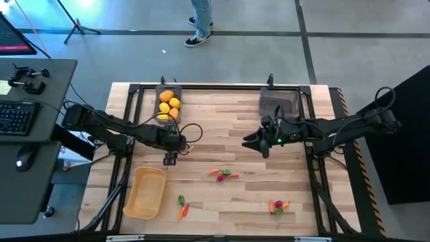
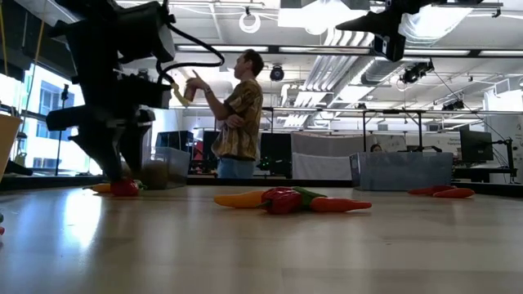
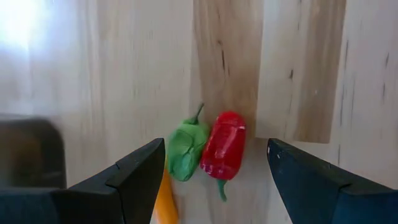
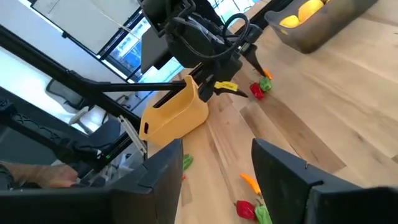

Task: Sort produce into baskets
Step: Put the top left red bell pepper into the yellow bin

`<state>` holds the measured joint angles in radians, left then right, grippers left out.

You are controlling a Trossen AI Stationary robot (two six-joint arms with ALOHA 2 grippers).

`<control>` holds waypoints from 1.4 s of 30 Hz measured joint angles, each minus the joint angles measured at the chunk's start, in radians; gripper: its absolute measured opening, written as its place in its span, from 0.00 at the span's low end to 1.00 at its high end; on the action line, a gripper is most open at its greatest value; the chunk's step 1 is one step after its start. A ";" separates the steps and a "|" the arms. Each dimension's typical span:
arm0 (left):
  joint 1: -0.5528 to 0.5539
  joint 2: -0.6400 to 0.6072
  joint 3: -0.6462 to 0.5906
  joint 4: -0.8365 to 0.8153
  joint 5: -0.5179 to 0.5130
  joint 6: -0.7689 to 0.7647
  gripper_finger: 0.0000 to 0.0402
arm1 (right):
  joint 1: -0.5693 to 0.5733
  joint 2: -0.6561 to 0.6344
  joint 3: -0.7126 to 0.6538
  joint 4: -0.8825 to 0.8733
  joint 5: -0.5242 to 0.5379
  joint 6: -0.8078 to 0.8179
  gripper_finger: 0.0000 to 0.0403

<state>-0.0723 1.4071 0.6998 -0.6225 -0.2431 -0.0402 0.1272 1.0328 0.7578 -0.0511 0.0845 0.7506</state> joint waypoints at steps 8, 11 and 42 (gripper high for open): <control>-0.002 0.000 0.000 0.016 0.024 0.035 0.58 | -0.001 0.000 -0.002 -0.021 0.027 0.000 0.44; -0.006 0.000 -0.004 0.024 0.023 0.052 0.51 | -0.001 0.000 -0.002 -0.022 0.027 0.000 0.44; -0.142 0.008 -0.047 0.058 -0.062 -0.057 0.46 | -0.002 0.000 -0.003 -0.058 0.119 -0.011 0.44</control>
<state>-0.2148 1.4151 0.6533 -0.5647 -0.3047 -0.0973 0.1257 1.0328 0.7544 -0.1089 0.2036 0.7399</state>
